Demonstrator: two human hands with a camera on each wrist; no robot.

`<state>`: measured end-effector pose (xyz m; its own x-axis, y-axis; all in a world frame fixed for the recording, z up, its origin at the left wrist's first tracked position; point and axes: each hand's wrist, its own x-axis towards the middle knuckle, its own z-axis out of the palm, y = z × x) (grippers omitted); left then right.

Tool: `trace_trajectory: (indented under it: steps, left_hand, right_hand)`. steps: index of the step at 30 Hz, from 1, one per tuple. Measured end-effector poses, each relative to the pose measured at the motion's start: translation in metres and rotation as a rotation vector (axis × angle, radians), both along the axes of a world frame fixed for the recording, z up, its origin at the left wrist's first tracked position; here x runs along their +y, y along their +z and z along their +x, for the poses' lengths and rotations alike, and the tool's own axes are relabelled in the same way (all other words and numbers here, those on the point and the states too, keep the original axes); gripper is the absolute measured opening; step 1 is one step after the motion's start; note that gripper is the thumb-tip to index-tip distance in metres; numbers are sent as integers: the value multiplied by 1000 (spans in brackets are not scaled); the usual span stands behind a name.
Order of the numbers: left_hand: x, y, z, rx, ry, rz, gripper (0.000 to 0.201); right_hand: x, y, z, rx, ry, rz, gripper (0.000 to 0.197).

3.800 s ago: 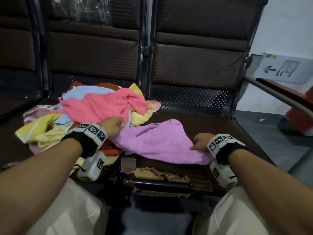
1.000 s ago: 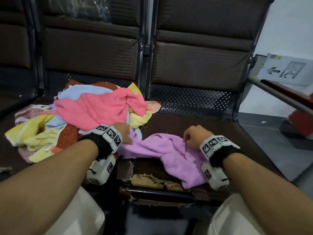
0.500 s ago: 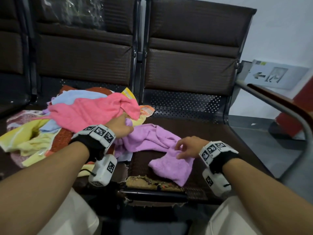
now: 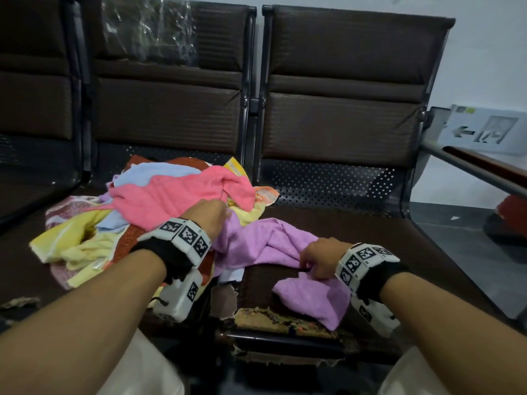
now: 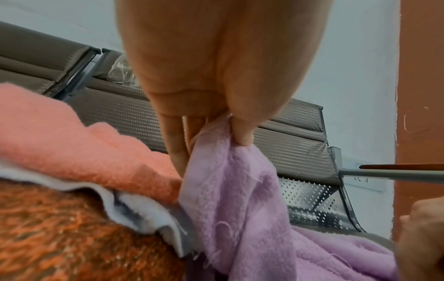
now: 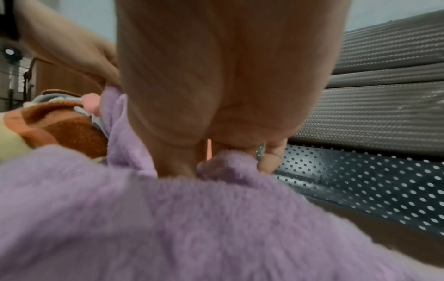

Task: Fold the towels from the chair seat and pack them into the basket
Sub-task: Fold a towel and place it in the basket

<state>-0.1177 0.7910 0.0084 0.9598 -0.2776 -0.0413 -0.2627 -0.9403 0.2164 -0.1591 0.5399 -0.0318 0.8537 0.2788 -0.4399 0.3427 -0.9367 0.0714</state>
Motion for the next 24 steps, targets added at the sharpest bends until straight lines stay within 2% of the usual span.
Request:
trace_trajectory:
  steps: [4,6,10,15,17,20,22,24]
  left_hand:
    - [0,-6,4,-59,9,-206,31]
    - [-2,-4,6,-53,-9,-287,28]
    - [-5,0,8,-43,13,-410,40]
    - [-16,13,0,-8,72,-874,21]
    - [-21,20,-5,80,79,-1020,20]
    - [-29,27,-14,349,33,-1262,14]
    - [-34,27,-20,450,8,-1307,14]
    - [-38,24,-24,457,-22,-1290,19]
  right_hand:
    - [-2,11,0,-57,-19,79,18]
    - [1,18,-2,-103,-11,225,8]
    - [21,35,-11,-226,21,577,15]
    - [43,63,-16,-353,74,1005,11]
    - [41,68,-14,-425,51,1071,11]
    - [32,66,-10,-478,-54,1082,7]
    - [29,61,-9,-479,-111,1124,0]
    - [28,56,-8,-470,-143,1148,3]
